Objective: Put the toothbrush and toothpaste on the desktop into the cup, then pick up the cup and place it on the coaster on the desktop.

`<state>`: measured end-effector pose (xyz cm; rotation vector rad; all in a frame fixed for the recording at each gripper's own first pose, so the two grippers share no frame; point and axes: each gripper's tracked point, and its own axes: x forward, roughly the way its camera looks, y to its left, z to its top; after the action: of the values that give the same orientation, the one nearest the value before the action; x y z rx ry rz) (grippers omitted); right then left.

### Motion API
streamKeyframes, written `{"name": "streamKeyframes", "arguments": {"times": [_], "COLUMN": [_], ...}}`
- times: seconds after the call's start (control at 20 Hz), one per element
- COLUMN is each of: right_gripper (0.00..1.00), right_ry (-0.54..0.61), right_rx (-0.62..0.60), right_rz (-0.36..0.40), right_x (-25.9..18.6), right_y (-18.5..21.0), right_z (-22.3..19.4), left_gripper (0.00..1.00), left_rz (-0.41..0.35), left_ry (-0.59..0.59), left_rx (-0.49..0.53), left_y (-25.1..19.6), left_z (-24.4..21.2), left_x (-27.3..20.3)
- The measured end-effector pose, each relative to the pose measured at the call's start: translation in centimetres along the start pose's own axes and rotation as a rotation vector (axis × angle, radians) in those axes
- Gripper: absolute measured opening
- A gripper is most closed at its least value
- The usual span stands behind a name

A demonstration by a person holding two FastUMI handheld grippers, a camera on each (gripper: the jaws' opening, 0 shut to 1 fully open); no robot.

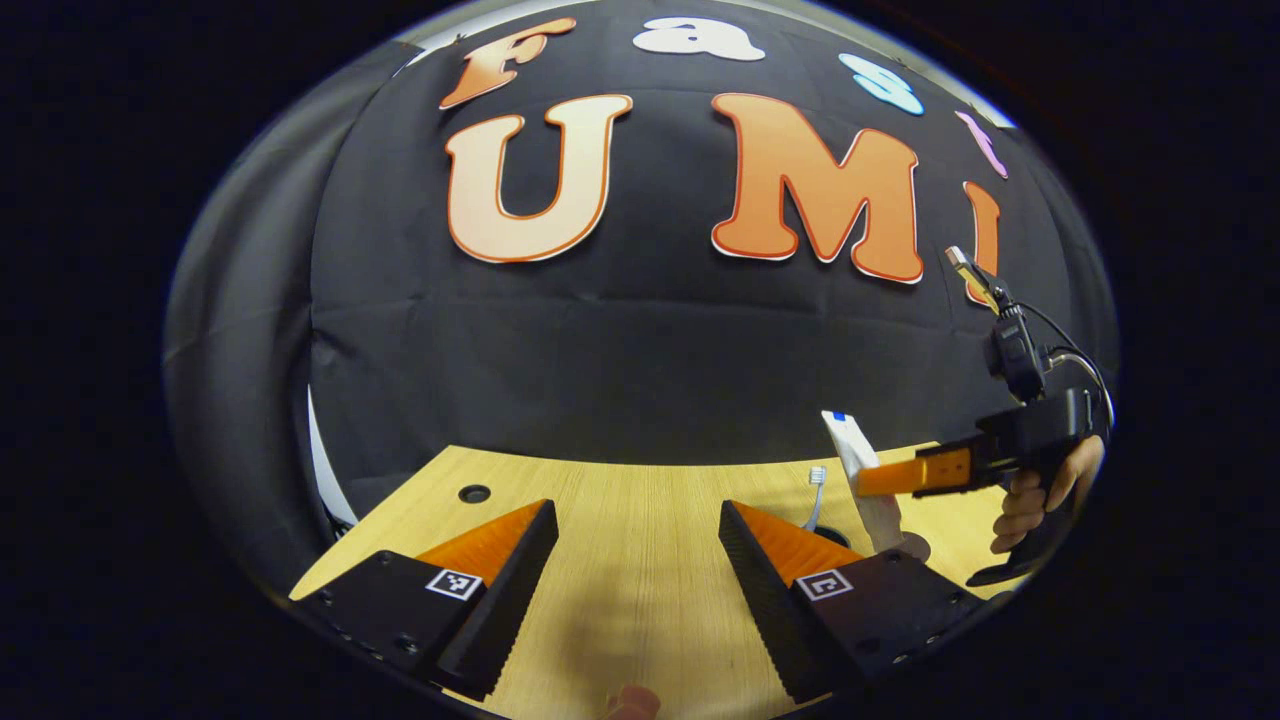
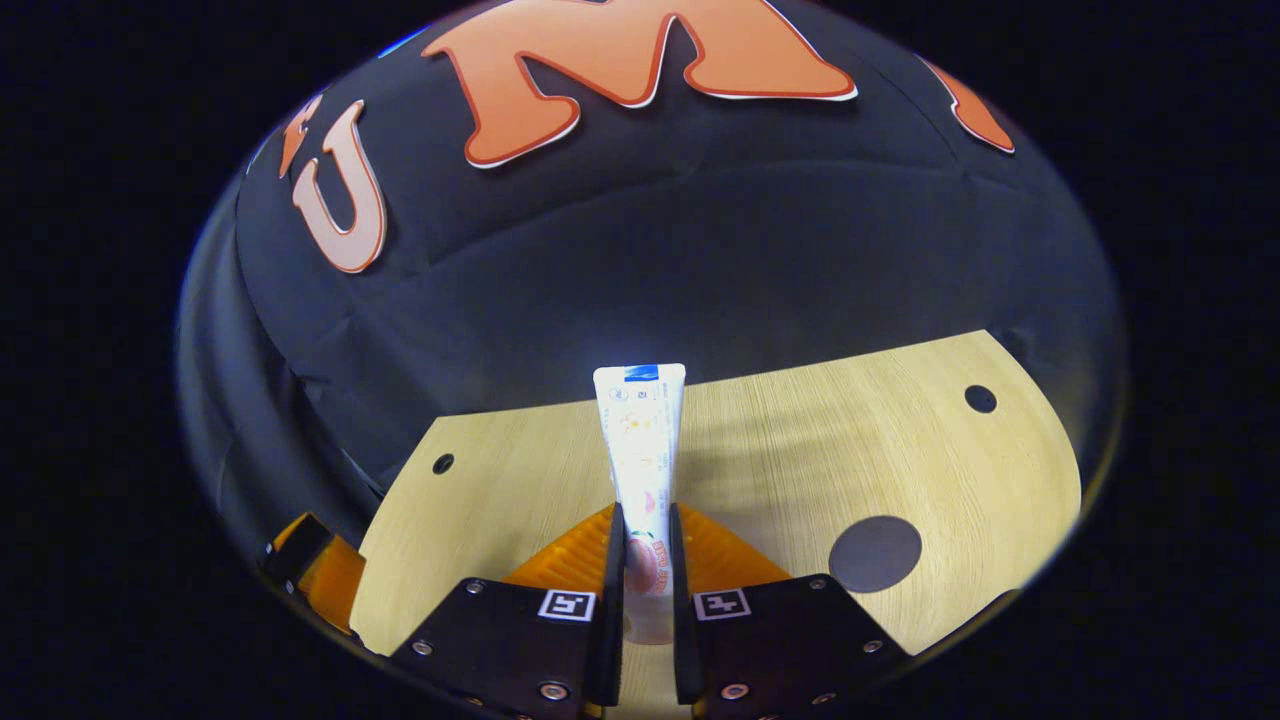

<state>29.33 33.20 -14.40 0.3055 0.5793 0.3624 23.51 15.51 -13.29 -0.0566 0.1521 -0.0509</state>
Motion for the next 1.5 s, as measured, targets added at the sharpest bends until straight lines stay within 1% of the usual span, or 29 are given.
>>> {"name": "streamKeyframes", "arguments": {"times": [0.15,0.3,0.55,0.6,0.65,0.75,0.9,1.05,1.1,1.2,1.35,1.5], "right_gripper": [0.22,0.23,0.24,0.29,0.25,0.27,0.23,0.22,0.26,0.27,0.33,0.40], "right_ry": [-0.017,-0.007,0.002,0.003,0.008,-0.002,-0.021,-0.021,-0.022,-0.028,-0.052,-0.084], "right_rx": [0.001,0.012,0.012,0.005,0.004,0.010,0.002,-0.005,-0.014,-0.030,-0.047,-0.052], "right_rz": [0.025,0.052,0.052,0.049,0.051,0.060,0.061,0.067,0.064,0.070,0.066,0.079], "right_x": [0.8,1.7,2.4,2.3,2.2,1.8,1.0,-0.2,-0.6,-1.8,-3.8,-6.4], "right_y": [0.8,1.6,1.9,1.9,2.0,2.1,2.2,2.4,2.3,2.4,2.1,1.8], "right_z": [0.6,0.1,-0.5,-0.5,-0.7,-0.4,0.2,0.1,0.0,0.1,0.9,1.7], "left_gripper": [0.98,0.98,0.98,0.98,0.98,0.98,0.98,0.98,0.98,0.98,0.98,0.98], "left_rz": [0.010,0.010,-0.003,-0.007,-0.010,-0.016,-0.029,-0.045,-0.051,-0.070,-0.100,-0.128], "left_ry": [0.042,0.058,0.083,0.086,0.090,0.099,0.111,0.133,0.143,0.162,0.197,0.229], "left_rx": [-0.035,-0.026,-0.021,-0.027,-0.030,-0.031,-0.030,-0.026,-0.030,-0.044,-0.046,-0.032], "left_y": [0.3,0.1,-0.3,-0.4,-0.5,-0.9,-1.4,-2.4,-2.8,-3.8,-5.9,-7.7], "left_z": [-1.6,-2.4,-3.4,-3.5,-3.6,-3.9,-4.2,-5.0,-5.3,-5.7,-6.7,-7.4], "left_x": [0.3,0.3,0.1,0.0,0.0,0.1,0.0,0.2,0.3,0.6,1.3,2.1]}}
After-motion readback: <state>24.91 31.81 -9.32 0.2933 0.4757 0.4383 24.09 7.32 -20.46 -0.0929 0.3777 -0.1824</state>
